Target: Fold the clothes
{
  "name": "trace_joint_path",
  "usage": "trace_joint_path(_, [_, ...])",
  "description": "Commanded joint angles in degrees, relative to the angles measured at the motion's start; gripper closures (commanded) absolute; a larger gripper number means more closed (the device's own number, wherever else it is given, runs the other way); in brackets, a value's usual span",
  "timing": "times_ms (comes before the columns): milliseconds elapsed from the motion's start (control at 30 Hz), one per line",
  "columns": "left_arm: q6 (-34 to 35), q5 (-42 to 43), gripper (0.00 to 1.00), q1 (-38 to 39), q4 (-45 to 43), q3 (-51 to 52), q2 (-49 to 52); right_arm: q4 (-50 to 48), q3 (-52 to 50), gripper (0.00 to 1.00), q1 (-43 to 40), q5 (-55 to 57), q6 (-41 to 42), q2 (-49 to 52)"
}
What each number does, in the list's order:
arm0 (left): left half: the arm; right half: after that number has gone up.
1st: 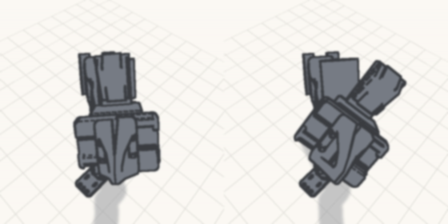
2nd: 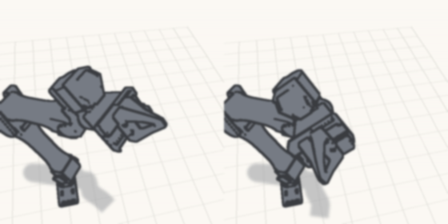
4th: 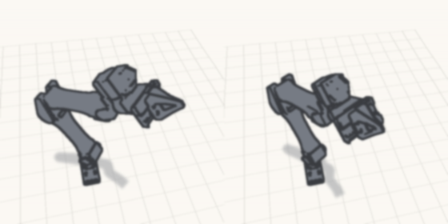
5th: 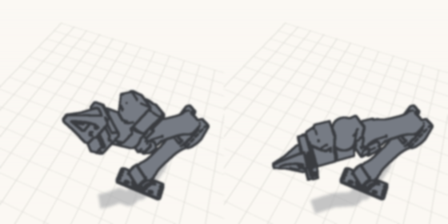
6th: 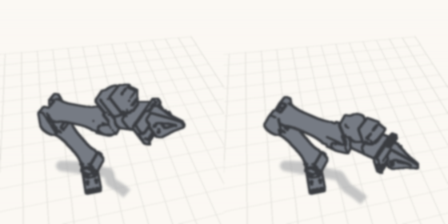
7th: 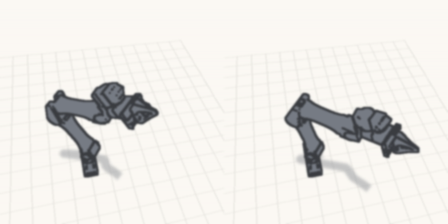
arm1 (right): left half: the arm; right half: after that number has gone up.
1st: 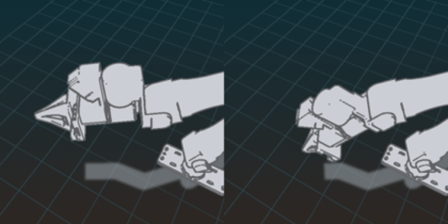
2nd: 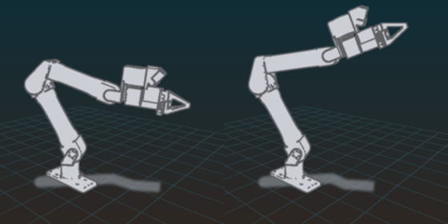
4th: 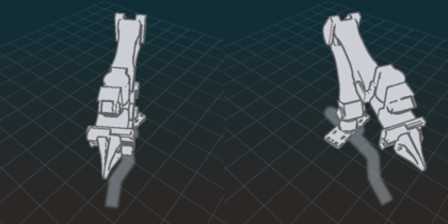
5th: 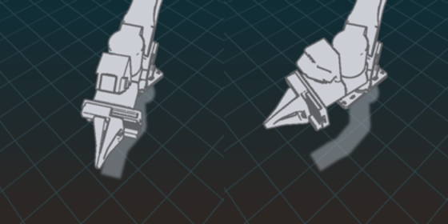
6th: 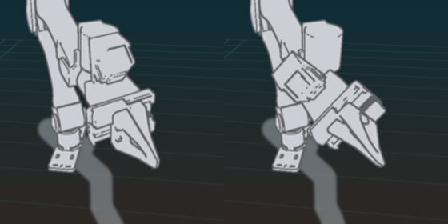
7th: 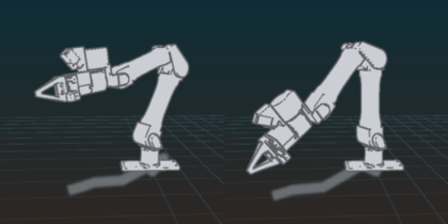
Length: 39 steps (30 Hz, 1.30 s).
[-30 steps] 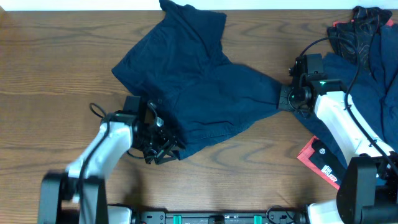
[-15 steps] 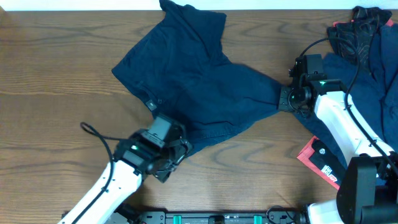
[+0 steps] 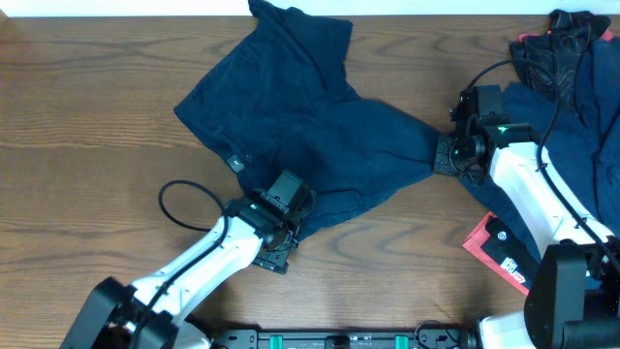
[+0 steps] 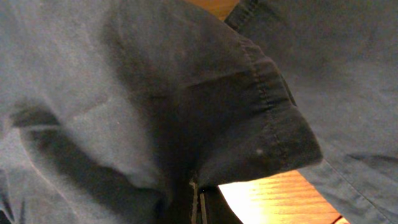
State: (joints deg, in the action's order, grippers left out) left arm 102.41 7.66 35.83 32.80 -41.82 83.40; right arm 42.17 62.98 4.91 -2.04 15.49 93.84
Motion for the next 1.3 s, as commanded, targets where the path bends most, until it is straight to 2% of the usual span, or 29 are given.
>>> trace_joint_path(0, [4.2,1.0,0.13,0.3,-0.6,0.4,0.8,0.2,0.0,0.99,0.3,0.6,0.1,-1.3])
trace_joint_path(133, [4.5,-3.5,0.13,0.3,-0.8,0.4,1.9,0.4,0.0,0.99,0.3,0.5,0.1,-1.3])
trace_joint_path(367, [6.8,-3.8,0.14,2.8,-2.7,0.4,7.2,1.0,0.0,0.99,0.3,0.6,0.1,-1.3])
trace_joint_path(400, [6.8,-3.9,0.19,3.0,-3.3,0.4,7.9,1.1,0.0,0.99,0.3,0.6,0.1,-1.3])
trace_joint_path(467, [6.8,-4.3,0.37,2.9,-3.5,0.4,8.4,1.1,0.0,0.99,0.3,0.6,0.1,-1.3])
trace_joint_path(533, [6.3,-5.3,0.51,2.8,-3.2,0.4,8.4,1.1,0.0,0.99,0.3,0.6,0.1,-1.3])
trace_joint_path(700, [1.6,-6.3,0.9,0.7,-0.9,0.4,7.8,1.2,0.0,0.99,0.3,0.6,0.1,-1.3])
trace_joint_path(733, [0.8,-6.3,0.94,0.0,-0.1,0.4,7.4,1.4,0.0,0.99,0.3,0.6,0.1,-1.3])
trace_joint_path(933, [-11.4,-6.3,0.94,-8.2,10.3,0.4,-1.0,5.7,0.0,0.99,0.2,8.9,4.9,-1.3])
trace_joint_path(1100, [-30.0,-6.2,0.94,-15.8,20.8,0.2,-15.2,7.6,0.0,0.99,-0.2,9.8,5.8,-1.8])
trace_joint_path(1267, [-42.2,-6.2,0.94,-18.4,30.3,0.2,-30.4,9.6,0.0,0.99,-0.2,9.7,6.8,-5.7])
